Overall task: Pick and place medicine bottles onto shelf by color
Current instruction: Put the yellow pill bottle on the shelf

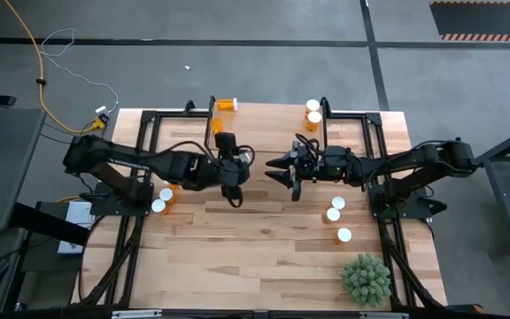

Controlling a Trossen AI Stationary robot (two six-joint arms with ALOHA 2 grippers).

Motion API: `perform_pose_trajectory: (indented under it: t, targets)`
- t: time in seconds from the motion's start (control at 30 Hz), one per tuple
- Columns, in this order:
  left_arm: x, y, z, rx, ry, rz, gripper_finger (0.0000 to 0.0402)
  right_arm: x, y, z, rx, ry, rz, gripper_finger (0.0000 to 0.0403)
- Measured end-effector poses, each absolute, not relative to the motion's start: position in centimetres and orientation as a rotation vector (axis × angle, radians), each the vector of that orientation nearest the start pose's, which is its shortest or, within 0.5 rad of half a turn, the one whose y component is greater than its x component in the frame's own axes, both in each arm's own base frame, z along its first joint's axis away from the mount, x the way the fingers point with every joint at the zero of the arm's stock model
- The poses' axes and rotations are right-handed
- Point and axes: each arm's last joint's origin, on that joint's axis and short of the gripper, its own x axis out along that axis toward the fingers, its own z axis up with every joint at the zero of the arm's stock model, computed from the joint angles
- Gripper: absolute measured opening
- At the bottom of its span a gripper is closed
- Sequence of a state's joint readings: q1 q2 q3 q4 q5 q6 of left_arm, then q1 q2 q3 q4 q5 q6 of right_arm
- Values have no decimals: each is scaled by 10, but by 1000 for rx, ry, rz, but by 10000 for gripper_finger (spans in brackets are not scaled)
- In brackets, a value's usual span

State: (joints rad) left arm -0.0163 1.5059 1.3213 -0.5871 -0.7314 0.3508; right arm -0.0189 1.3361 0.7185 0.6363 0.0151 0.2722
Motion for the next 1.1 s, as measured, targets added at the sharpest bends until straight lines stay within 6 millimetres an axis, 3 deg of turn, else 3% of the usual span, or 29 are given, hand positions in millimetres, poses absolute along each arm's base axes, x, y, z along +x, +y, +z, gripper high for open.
perform_pose_trajectory:
  t: [0.33,0.73,0.83,0.93,1.1]
  targets:
    - [326,19,321,572,747,561,207,291,-8,267,299,-33,-96,152]
    - [323,22,324,651,779,487,207,292,-7,266,296,-19,-78,152]
    - [314,27,336,655,809,528,207,292,-8,265,288,-8,-79,152]
    - [306,40,354,553,839,560,207,292,-8,264,286,0,-80,152]
    - [292,79,394,283,835,615,207,292,-7,263,279,8,-78,152]
